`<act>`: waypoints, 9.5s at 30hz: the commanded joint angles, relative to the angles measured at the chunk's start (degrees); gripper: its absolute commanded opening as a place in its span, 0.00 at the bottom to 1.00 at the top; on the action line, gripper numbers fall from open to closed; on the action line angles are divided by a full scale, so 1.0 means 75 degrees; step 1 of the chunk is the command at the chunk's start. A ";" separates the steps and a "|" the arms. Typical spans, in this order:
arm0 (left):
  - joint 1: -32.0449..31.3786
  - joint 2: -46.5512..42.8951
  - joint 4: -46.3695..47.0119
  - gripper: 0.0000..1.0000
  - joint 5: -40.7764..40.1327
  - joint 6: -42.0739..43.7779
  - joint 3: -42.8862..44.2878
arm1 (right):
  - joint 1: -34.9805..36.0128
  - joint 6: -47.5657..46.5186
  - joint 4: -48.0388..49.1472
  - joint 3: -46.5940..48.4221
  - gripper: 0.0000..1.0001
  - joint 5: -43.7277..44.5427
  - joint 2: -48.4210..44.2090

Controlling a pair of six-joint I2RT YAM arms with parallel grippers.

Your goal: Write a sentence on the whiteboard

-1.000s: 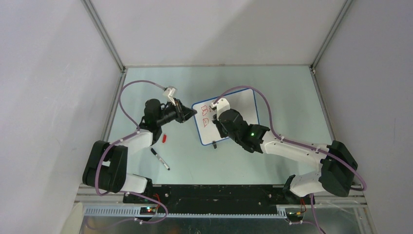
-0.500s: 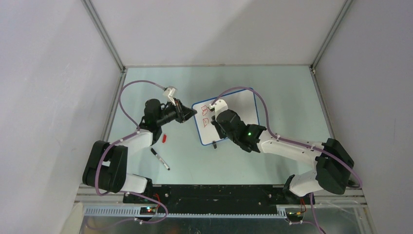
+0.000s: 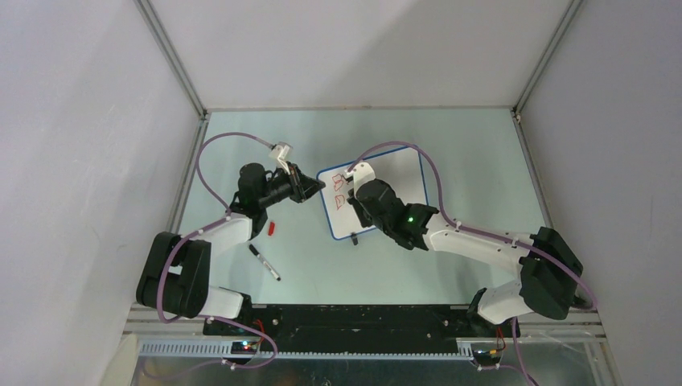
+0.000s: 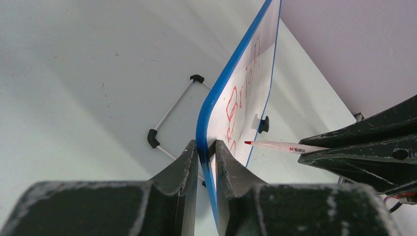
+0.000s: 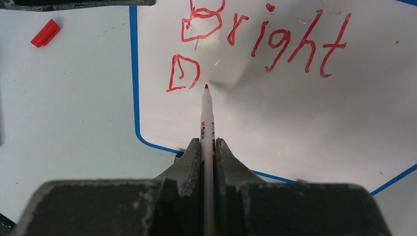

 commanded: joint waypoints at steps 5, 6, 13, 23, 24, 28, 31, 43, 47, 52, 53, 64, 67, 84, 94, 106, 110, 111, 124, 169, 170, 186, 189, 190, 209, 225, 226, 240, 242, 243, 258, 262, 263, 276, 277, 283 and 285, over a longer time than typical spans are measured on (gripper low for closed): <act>-0.0034 -0.0058 -0.0140 0.20 -0.0095 0.0301 0.0183 | -0.0059 0.0063 0.0063 0.0366 0.00 0.0251 0.0041; -0.0035 -0.0059 -0.0141 0.20 -0.0088 0.0304 0.0177 | -0.0061 0.0063 0.0063 0.0375 0.00 0.0252 0.0038; -0.0038 -0.0064 -0.0142 0.20 -0.0097 0.0307 0.0179 | -0.0096 0.0077 0.0021 0.0419 0.00 0.0266 0.0083; -0.0038 -0.0093 -0.0136 0.20 -0.0090 0.0296 0.0172 | -0.0158 0.0107 -0.0042 0.0499 0.00 0.0278 0.0167; -0.0035 -0.0099 -0.0139 0.20 -0.0094 0.0299 0.0172 | -0.0175 0.0109 -0.0044 0.0499 0.00 0.0273 0.0183; -0.0035 -0.0103 -0.0141 0.20 -0.0095 0.0294 0.0172 | -0.0182 0.0119 -0.0060 0.0537 0.00 0.0272 0.0240; -0.0039 -0.0089 -0.0136 0.20 -0.0098 0.0296 0.0171 | -0.0187 0.0122 -0.0084 0.0573 0.00 0.0259 0.0305; -0.0042 -0.0115 -0.0162 0.20 -0.0108 0.0312 0.0171 | -0.0189 0.0097 -0.0096 0.0616 0.00 0.0044 0.0357; -0.0043 -0.0117 -0.0179 0.20 -0.0121 0.0316 0.0171 | -0.0177 0.0089 -0.0111 0.0617 0.00 -0.0041 0.0380; -0.0044 -0.0129 -0.0188 0.20 -0.0133 0.0324 0.0171 | -0.0176 0.0082 -0.0181 0.0611 0.00 -0.0108 0.0402; -0.0035 -0.0129 -0.0189 0.20 -0.0133 0.0324 0.0171 | -0.0178 0.0076 -0.0186 0.0614 0.00 -0.0131 0.0401; -0.0040 -0.0131 -0.0202 0.20 -0.0144 0.0337 0.0171 | -0.0140 0.0019 -0.0454 0.0616 0.00 -0.0110 0.0400; -0.0048 -0.0131 -0.0209 0.20 -0.0145 0.0339 0.0171 | -0.0125 -0.0002 -0.0506 0.0617 0.00 -0.0076 0.0402; -0.0051 -0.0118 -0.0188 0.20 -0.0133 0.0330 0.0171 | -0.0150 -0.0066 -0.0444 0.0648 0.00 0.0396 0.0348; -0.0046 -0.0109 -0.0183 0.20 -0.0132 0.0331 0.0171 | -0.0179 -0.0055 -0.0464 0.0817 0.00 0.0489 0.0449; -0.0047 -0.0105 -0.0188 0.20 -0.0129 0.0324 0.0171 | -0.0196 -0.0062 -0.0454 0.0909 0.00 0.0444 0.0476; -0.0059 -0.0102 -0.0188 0.20 -0.0132 0.0330 0.0164 | -0.0199 -0.0067 -0.0467 0.0957 0.00 0.0404 0.0502; -0.0056 -0.0098 -0.0188 0.20 -0.0133 0.0326 0.0168 | -0.0197 -0.0061 -0.0468 0.0965 0.00 0.0395 0.0503; -0.0057 -0.0122 -0.0231 0.20 -0.0154 0.0360 0.0183 | -0.0197 0.0097 -0.0811 0.0962 0.00 0.0409 0.0578; -0.0055 -0.0155 -0.0259 0.20 -0.0177 0.0396 0.0183 | -0.0137 0.0017 -0.0733 0.0591 0.00 0.0200 -0.0056; -0.0055 -0.0151 -0.0253 0.20 -0.0178 0.0395 0.0183 | -0.0135 0.0022 -0.0713 0.0593 0.00 0.0166 -0.0145; -0.0085 -0.0157 -0.0256 0.20 -0.0176 0.0392 0.0183 | -0.0503 0.0149 -0.0354 0.0593 0.00 -0.0099 -0.0415; -0.0080 -0.0175 -0.0259 0.20 -0.0180 0.0386 0.0174 | -0.0558 0.0151 -0.0363 0.0586 0.00 -0.0095 -0.0320; -0.0085 -0.0176 -0.0253 0.20 -0.0180 0.0384 0.0173 | -0.0557 0.0147 -0.0363 0.0589 0.00 -0.0095 -0.0293; -0.0097 -0.0212 -0.0300 0.20 -0.0203 0.0410 0.0171 | -0.0515 -0.0008 -0.0321 0.0379 0.00 -0.0087 -0.0224; -0.0092 -0.0235 -0.0339 0.20 -0.0215 0.0431 0.0172 | -0.0502 -0.0017 -0.0313 0.0379 0.00 -0.0092 -0.0006; -0.0091 -0.0244 -0.0340 0.20 -0.0215 0.0439 0.0172 | -0.0500 -0.0019 -0.0309 0.0381 0.00 -0.0091 -0.0003; -0.0091 -0.0244 -0.0364 0.20 -0.0227 0.0443 0.0175 | -0.0487 -0.0010 -0.0297 0.0382 0.00 -0.0182 0.0088; -0.0091 -0.0244 -0.0364 0.20 -0.0224 0.0442 0.0182 | -0.0488 -0.0019 -0.0304 0.0378 0.00 -0.0204 0.0114; -0.0091 -0.0252 -0.0364 0.20 -0.0226 0.0447 0.0177 | -0.0493 -0.0022 -0.0310 0.0381 0.00 -0.0202 0.0122; -0.0091 -0.0247 -0.0369 0.20 -0.0220 0.0453 0.0174 | -0.0593 0.0078 -0.0384 0.0424 0.00 -0.0143 0.0195; -0.0094 -0.0234 -0.0376 0.20 -0.0220 0.0453 0.0177 | -0.0588 0.0140 -0.0488 0.0424 0.00 -0.0141 0.0180; -0.0092 -0.0235 -0.0370 0.20 -0.0225 0.0453 0.0182 | -0.0589 0.0148 -0.0538 0.0428 0.00 -0.0124 0.0184; -0.0091 -0.0244 -0.0375 0.20 -0.0228 0.0455 0.0170 | -0.0579 0.0258 -0.0832 0.0410 0.00 -0.0058 0.0147; -0.0091 -0.0246 -0.0375 0.20 -0.0222 0.0453 0.0171 | -0.0571 0.0264 -0.0838 0.0414 0.00 -0.0030 0.0137; -0.0091 -0.0247 -0.0373 0.20 -0.0225 0.0453 0.0171 | -0.0565 0.0234 -0.0828 0.0395 0.00 0.0031 0.0140; -0.0091 -0.0241 -0.0367 0.20 -0.0225 0.0460 0.0171 | -0.0582 0.0232 -0.0790 0.0391 0.00 0.0057 0.0141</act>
